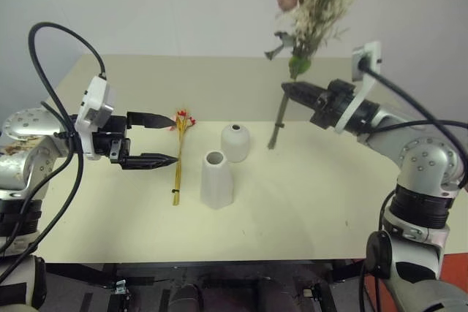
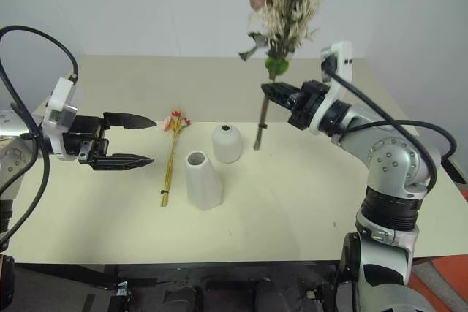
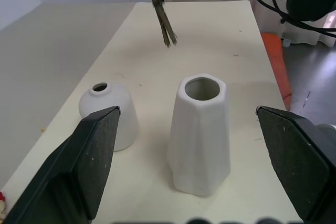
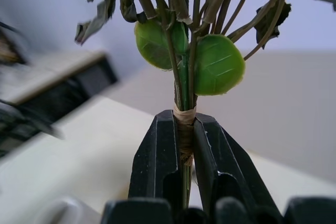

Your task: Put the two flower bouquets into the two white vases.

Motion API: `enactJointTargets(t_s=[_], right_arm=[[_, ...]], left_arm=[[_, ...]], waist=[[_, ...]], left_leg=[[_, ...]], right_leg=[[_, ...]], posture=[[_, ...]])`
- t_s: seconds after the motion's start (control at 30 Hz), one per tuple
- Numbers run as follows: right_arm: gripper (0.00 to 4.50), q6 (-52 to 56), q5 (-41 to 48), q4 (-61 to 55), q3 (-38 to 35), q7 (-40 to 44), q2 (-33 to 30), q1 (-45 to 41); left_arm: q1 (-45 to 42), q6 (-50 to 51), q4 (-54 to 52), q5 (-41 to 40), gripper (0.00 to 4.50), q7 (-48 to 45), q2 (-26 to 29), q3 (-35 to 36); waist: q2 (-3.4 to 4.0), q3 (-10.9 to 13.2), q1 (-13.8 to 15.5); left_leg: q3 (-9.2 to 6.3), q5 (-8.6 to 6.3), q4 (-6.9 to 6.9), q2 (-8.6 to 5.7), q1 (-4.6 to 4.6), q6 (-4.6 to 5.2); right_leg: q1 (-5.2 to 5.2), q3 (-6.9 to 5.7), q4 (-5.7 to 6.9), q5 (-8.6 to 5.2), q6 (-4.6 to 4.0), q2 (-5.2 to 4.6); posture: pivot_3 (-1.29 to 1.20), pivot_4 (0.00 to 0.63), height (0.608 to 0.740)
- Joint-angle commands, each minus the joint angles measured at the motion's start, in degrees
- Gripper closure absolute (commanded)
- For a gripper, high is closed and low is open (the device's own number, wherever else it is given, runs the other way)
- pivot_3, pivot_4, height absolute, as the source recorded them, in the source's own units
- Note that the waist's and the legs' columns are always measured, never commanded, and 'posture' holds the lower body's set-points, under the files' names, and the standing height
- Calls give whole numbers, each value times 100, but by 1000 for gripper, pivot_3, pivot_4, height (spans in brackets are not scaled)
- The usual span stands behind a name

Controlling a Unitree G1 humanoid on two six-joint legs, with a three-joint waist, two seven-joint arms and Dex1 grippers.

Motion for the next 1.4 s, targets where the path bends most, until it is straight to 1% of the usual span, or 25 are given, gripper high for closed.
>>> enactJointTargets(t_s=[0.03, 0.1, 0.23, 0.37, 0.67, 0.93, 1.13, 1.4], right_arm=[[4312, -347, 271, -446, 112, -32, 118, -211], [4312, -491, 200, -571, 368, 46, 150, -167], [4312, -958, -445, -754, 1197, 121, 96, -26], [4312, -1119, -535, -783, 1482, 64, 274, 39], [4312, -1155, -375, -729, 1536, 12, 494, -77], [4312, -1056, -6, -715, 1402, 48, 537, -126], [4312, -1090, 137, -731, 1506, 164, 484, 21], [4312, -1237, -71, -609, 1696, 251, 531, 141]], left_arm=[[-161, -91, 21, 47, 0, -67, 54, 97], [-155, -61, -18, 30, 0, -87, 72, 139], [-120, -58, -31, 46, 0, -112, 108, 181], [-45, -21, -107, 31, 0, -92, 142, 240], [119, 41, -230, -5, 0, -28, 206, 359], [123, 63, -243, -11, 0, 4, 188, 342], [120, 103, -260, -23, 0, 7, 197, 336], [177, 175, -352, -42, 0, 48, 219, 387]], waist=[[0, 0, 1], [0, 0, 1], [0, 0, 1], [0, 0, -2], [0, 0, 7], [0, 0, 6], [0, 0, 6], [0, 0, 5]], left_leg=[[0, 0, 0, 0, 1, 0], [0, 0, 0, 0, 0, 0], [1, 0, 0, 0, 0, 0], [1, 1, 1, -1, 0, 1], [0, 1, 0, 0, 0, 1], [0, 1, 0, 0, 0, 1], [-1, 1, 0, 0, 0, 1], [-1, 1, 0, 1, 0, 1]], right_leg=[[0, 0, 1, -1, -1, 0], [0, 0, 1, -1, -1, 0], [-1, -1, 3, -1, -3, -1], [-3, 0, 5, -2, -3, -1], [-3, -1, 7, -2, -7, -1], [-3, -3, 7, -2, -8, -1], [-3, -3, 7, -3, -8, -1], [-3, -3, 7, -3, -8, -1]], posture=[[0, 150, 740], [0, 150, 740], [0, 150, 740], [0, 150, 740], [0, 150, 740], [0, 150, 740], [0, 150, 740], [0, 150, 740]])
